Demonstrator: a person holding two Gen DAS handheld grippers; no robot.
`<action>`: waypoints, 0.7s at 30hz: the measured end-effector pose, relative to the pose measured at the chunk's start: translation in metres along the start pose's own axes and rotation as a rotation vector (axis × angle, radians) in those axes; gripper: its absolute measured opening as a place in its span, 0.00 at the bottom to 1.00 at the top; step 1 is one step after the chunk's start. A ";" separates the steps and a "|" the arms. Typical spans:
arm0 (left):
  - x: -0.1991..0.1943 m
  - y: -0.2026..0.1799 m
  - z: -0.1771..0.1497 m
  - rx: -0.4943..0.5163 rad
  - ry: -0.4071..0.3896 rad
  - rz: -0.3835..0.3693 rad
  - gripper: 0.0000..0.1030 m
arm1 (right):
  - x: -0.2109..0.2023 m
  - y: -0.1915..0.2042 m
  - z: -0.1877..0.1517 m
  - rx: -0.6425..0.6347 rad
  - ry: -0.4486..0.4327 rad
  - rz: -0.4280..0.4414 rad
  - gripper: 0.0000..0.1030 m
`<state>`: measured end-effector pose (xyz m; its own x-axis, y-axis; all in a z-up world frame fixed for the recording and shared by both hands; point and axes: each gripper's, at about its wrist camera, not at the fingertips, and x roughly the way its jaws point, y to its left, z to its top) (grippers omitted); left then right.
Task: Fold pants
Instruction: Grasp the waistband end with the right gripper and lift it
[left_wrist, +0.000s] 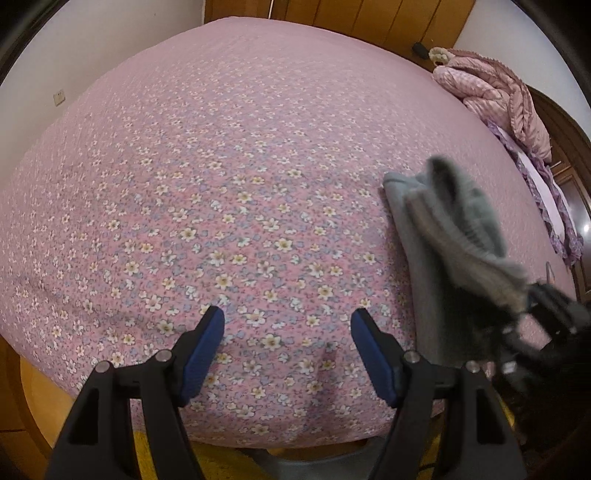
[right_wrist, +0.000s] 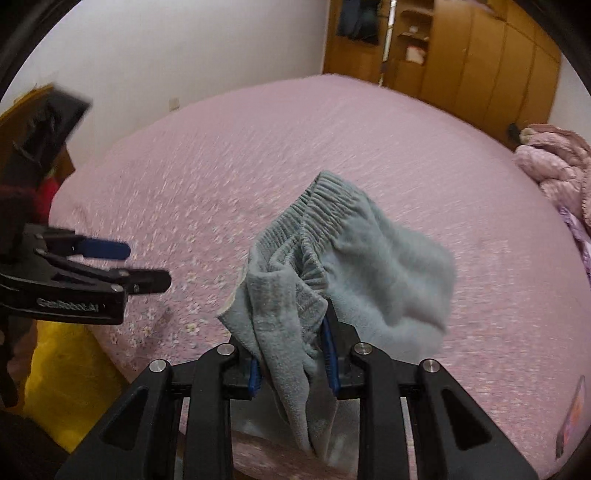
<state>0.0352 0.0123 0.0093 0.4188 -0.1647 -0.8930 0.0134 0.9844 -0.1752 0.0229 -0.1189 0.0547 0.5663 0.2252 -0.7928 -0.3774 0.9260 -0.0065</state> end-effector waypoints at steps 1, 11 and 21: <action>-0.002 0.003 -0.002 -0.002 -0.002 -0.001 0.72 | 0.005 0.002 0.000 0.003 0.024 0.000 0.29; -0.033 0.011 -0.007 0.038 -0.067 0.009 0.72 | -0.027 -0.010 -0.005 0.046 -0.006 0.070 0.35; -0.039 -0.033 0.012 0.108 -0.074 -0.087 0.72 | -0.041 -0.080 -0.017 0.330 -0.038 0.241 0.39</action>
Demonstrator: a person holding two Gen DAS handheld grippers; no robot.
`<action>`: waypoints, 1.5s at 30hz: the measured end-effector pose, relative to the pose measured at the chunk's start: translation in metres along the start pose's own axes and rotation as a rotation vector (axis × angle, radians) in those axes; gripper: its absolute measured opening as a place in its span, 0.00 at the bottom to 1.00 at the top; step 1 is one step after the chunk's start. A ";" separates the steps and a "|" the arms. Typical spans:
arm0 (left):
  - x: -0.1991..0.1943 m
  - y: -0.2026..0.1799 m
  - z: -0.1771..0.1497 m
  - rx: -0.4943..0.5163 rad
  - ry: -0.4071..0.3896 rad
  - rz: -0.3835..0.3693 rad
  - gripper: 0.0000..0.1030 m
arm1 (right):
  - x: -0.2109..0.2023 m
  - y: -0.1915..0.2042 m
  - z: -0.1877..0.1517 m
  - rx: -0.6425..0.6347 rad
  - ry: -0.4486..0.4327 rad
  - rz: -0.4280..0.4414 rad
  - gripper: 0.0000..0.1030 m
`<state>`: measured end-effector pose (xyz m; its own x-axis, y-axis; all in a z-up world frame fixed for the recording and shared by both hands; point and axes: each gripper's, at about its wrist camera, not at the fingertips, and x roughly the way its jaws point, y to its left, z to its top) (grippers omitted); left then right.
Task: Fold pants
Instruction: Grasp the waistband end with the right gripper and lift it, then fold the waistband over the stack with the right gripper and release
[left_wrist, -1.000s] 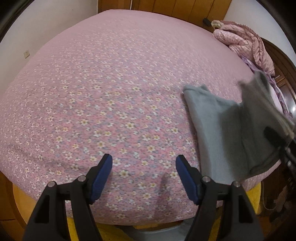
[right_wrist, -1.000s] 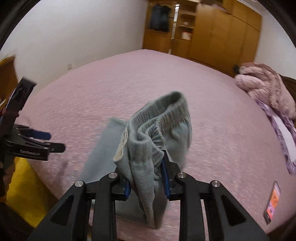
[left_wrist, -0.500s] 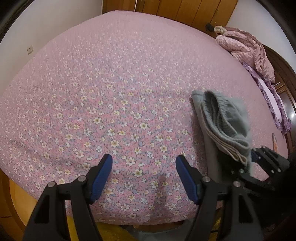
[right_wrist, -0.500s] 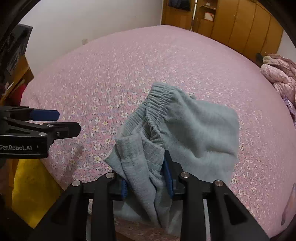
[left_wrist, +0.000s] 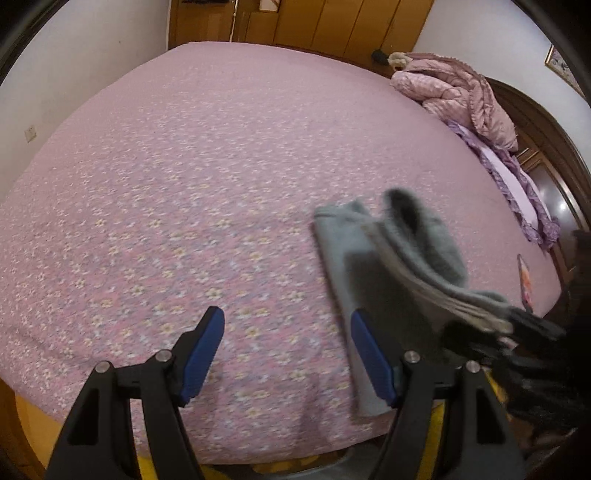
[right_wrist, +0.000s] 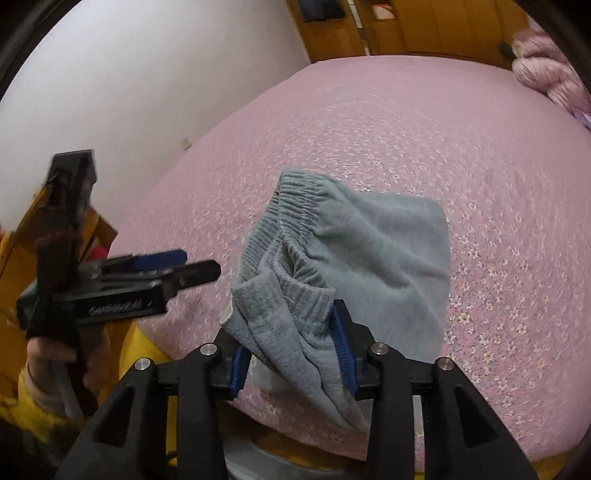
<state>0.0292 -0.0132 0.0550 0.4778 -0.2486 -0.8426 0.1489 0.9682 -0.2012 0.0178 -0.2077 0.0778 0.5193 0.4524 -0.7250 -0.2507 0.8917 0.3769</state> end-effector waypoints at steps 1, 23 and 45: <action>-0.001 -0.001 0.001 0.001 -0.006 0.006 0.72 | 0.007 0.001 0.001 -0.003 0.000 -0.011 0.39; 0.011 -0.023 0.021 0.070 0.012 -0.016 0.72 | -0.010 -0.009 -0.014 -0.022 0.027 -0.125 0.76; 0.052 -0.014 -0.019 0.042 0.150 -0.034 0.83 | 0.043 -0.048 -0.067 0.068 0.136 -0.114 0.77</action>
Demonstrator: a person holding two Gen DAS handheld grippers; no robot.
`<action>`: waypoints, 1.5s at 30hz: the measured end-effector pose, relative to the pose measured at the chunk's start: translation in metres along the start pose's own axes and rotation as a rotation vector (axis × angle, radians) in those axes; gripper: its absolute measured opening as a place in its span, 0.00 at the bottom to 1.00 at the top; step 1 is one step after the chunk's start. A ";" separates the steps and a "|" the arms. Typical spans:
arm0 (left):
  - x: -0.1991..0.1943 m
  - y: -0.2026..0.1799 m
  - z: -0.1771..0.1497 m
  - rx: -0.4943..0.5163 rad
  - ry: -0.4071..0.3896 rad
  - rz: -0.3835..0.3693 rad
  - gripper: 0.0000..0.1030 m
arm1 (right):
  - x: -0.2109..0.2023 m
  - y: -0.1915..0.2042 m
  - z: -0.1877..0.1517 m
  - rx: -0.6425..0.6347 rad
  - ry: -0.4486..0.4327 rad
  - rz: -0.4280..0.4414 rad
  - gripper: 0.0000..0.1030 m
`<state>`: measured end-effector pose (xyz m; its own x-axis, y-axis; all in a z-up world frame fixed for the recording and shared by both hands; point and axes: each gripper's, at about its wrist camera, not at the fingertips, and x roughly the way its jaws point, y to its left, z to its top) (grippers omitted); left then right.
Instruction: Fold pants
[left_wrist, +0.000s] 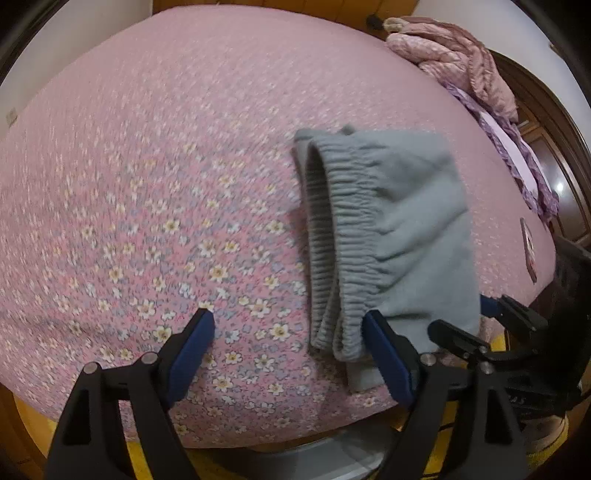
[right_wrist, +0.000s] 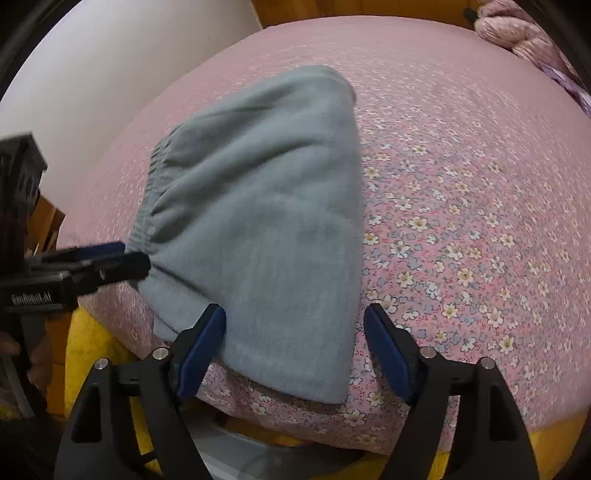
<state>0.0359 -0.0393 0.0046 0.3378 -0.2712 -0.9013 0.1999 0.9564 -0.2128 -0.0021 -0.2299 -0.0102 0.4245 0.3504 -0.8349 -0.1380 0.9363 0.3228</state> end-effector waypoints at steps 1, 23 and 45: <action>-0.005 -0.003 0.001 0.015 -0.009 0.004 0.80 | -0.001 0.001 -0.001 0.006 0.010 0.006 0.77; 0.048 -0.047 0.077 0.127 -0.108 0.051 0.16 | 0.010 0.009 0.069 -0.001 -0.128 -0.071 0.24; 0.040 -0.026 0.031 0.010 -0.030 -0.097 0.53 | -0.022 -0.040 0.012 0.153 -0.088 0.008 0.44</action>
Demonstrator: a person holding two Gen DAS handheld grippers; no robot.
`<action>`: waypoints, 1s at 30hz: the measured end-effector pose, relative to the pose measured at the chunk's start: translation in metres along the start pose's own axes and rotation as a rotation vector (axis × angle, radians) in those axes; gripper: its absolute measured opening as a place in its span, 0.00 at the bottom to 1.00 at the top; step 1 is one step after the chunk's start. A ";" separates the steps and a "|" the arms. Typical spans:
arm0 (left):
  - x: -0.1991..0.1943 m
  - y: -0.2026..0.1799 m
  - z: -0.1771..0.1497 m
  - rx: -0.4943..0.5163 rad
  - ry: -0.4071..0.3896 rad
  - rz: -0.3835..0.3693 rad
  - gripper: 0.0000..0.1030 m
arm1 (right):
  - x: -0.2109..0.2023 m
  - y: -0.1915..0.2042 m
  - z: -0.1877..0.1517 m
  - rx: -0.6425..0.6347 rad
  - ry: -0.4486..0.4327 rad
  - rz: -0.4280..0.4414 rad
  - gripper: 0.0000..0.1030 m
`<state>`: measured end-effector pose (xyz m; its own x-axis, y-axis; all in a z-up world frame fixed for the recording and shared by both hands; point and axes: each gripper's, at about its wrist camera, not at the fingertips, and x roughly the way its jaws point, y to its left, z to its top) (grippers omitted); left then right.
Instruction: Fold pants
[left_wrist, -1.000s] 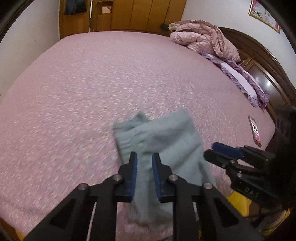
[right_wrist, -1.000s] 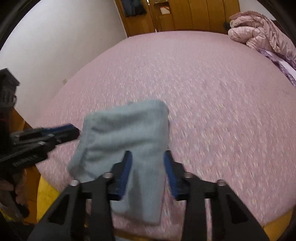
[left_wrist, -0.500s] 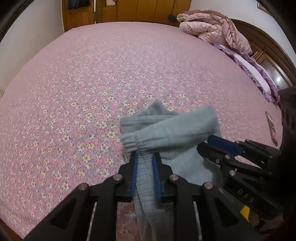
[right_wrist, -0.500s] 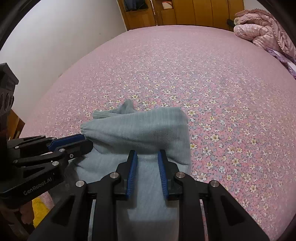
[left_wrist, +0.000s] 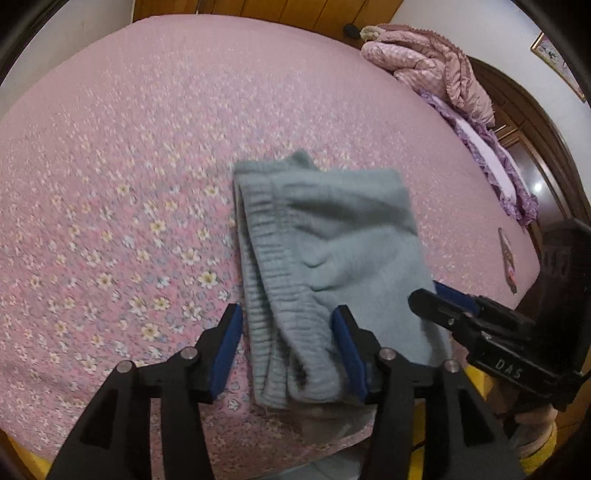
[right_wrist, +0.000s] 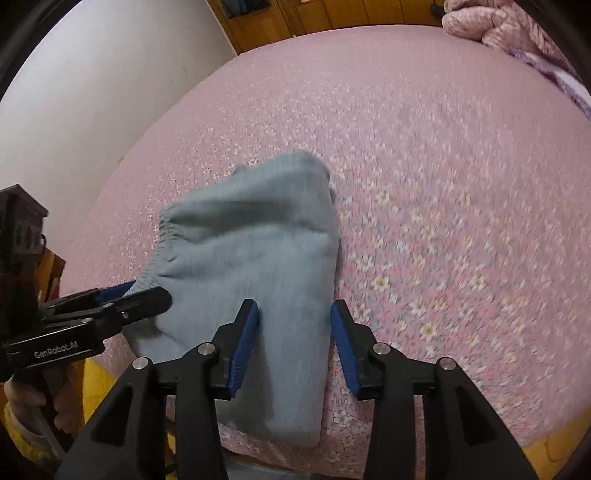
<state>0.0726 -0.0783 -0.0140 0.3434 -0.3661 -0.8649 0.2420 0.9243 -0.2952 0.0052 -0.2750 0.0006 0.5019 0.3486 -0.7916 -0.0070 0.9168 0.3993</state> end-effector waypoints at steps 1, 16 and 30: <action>0.002 0.001 0.000 -0.005 0.005 0.004 0.54 | 0.002 -0.003 -0.001 0.015 0.003 0.004 0.45; 0.022 -0.019 0.005 0.004 -0.019 0.015 0.65 | 0.022 0.001 -0.022 0.017 -0.054 0.042 0.66; 0.020 -0.023 0.010 0.003 -0.034 -0.027 0.41 | 0.029 0.038 -0.014 0.026 -0.096 0.056 0.32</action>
<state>0.0827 -0.1082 -0.0204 0.3678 -0.3941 -0.8423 0.2546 0.9138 -0.3164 0.0077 -0.2271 -0.0137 0.5820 0.3780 -0.7200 -0.0158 0.8905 0.4547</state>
